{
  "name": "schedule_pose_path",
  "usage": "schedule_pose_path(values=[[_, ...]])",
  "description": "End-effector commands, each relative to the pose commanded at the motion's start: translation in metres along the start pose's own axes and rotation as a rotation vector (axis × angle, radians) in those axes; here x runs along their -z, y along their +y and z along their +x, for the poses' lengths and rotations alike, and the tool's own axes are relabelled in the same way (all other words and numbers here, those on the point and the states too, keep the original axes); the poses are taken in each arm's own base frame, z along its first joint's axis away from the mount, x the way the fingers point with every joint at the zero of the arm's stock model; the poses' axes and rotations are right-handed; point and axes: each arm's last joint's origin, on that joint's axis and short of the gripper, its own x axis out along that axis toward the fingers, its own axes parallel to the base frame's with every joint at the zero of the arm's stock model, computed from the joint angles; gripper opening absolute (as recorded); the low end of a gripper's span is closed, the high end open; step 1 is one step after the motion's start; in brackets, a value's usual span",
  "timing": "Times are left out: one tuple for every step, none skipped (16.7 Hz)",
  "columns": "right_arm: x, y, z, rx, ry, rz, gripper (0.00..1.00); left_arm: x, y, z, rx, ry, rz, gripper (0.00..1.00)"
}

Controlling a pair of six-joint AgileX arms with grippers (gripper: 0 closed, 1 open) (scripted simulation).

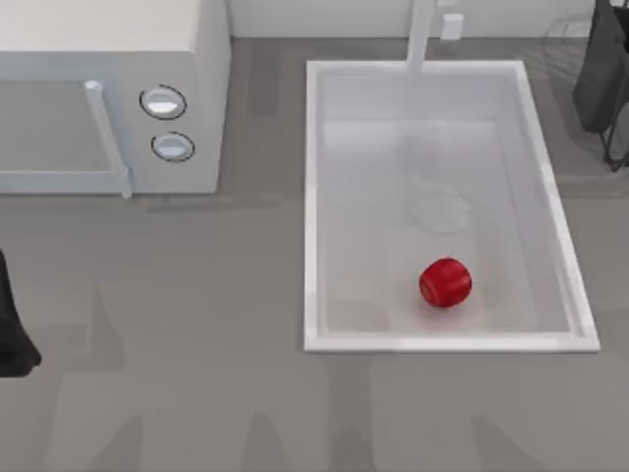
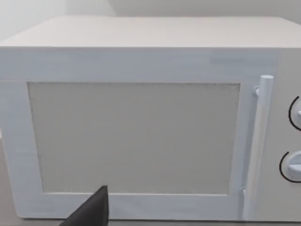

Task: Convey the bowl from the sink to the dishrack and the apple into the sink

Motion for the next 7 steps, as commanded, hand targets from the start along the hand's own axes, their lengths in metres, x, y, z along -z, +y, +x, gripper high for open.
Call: schedule_pose_path(values=[[0.008, -0.003, -0.004, 0.010, 0.017, -0.002, 1.00, 0.000, 0.000, 0.000, 0.000, 0.000, 0.000, 1.00], [0.017, -0.005, -0.006, 0.027, 0.037, 0.000, 1.00, 0.000, 0.000, 0.000, 0.000, 0.000, 0.000, 1.00], [0.026, -0.008, -0.007, 0.046, 0.056, 0.003, 1.00, 0.000, 0.000, 0.000, 0.000, 0.000, 0.000, 1.00], [0.032, -0.010, -0.008, 0.063, 0.070, 0.007, 1.00, 0.000, 0.000, 0.000, 0.000, 0.000, 0.000, 1.00], [0.034, -0.011, -0.008, 0.073, 0.077, 0.010, 1.00, 0.000, 0.000, 0.000, 0.000, 0.000, 0.000, 1.00], [0.034, -0.011, -0.008, 0.073, 0.077, 0.010, 1.00, 0.000, 0.000, 0.000, 0.000, 0.000, 0.000, 1.00], [0.034, -0.011, -0.008, 0.073, 0.077, 0.010, 1.00, 0.000, 0.000, 0.000, 0.000, 0.000, 0.000, 1.00]])
